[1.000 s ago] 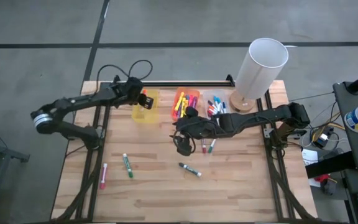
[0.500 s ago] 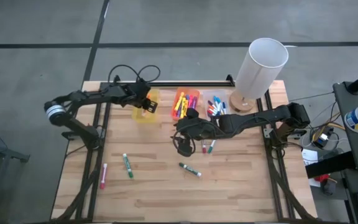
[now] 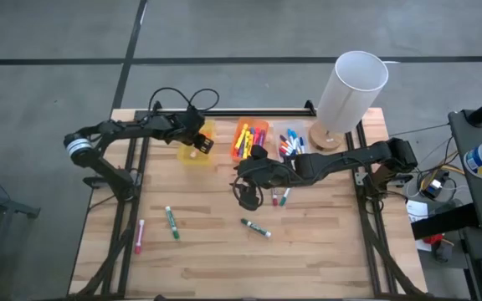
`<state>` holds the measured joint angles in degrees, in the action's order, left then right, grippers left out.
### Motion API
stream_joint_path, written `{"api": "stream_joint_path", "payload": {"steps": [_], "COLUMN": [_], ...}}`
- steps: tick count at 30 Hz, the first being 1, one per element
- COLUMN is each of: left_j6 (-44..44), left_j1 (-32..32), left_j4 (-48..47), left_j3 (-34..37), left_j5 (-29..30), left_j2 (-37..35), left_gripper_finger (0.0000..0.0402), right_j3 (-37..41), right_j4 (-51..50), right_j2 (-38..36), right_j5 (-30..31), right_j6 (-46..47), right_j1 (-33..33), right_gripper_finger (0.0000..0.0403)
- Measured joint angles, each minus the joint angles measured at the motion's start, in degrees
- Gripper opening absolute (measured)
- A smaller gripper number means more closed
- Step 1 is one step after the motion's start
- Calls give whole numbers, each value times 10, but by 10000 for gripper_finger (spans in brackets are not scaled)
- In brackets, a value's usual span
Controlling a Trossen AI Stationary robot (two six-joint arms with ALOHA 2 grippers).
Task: Pick & Place Markers
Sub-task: Put the orange expo dry erase marker into the yellow bin, then put the dark green expo dry erase marker into the yellow bin
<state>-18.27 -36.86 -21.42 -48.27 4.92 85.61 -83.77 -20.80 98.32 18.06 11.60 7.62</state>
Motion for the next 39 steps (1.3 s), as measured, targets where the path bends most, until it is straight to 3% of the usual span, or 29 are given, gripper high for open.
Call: {"api": "stream_joint_path", "payload": {"steps": [5, 19, 24, 29, 39], "left_j6": [-9, 1, 3, -10, 4], "left_j1": [0, 30, 89, 157, 317], "left_j4": [-3, 15, 59, 112, 324], "left_j3": [0, -1, 23, 56, 148], "left_j5": [0, -2, -14, -13, -13], "left_j2": [-10, -120, -168, -222, -320], "left_gripper_finger": [140, 142, 142, 142, 142], "right_j3": [0, 17, 59, 93, 115], "right_j4": [0, -76, -30, -28, -31], "right_j2": [0, 0, 0, 0, 47], "right_j5": [0, -14, -26, -85, -96], "right_j6": [-1, 26, 58, 78, 67], "right_j1": [0, 2, 7, 8, 50], "right_gripper_finger": [235, 235, 233, 235, 235]}}
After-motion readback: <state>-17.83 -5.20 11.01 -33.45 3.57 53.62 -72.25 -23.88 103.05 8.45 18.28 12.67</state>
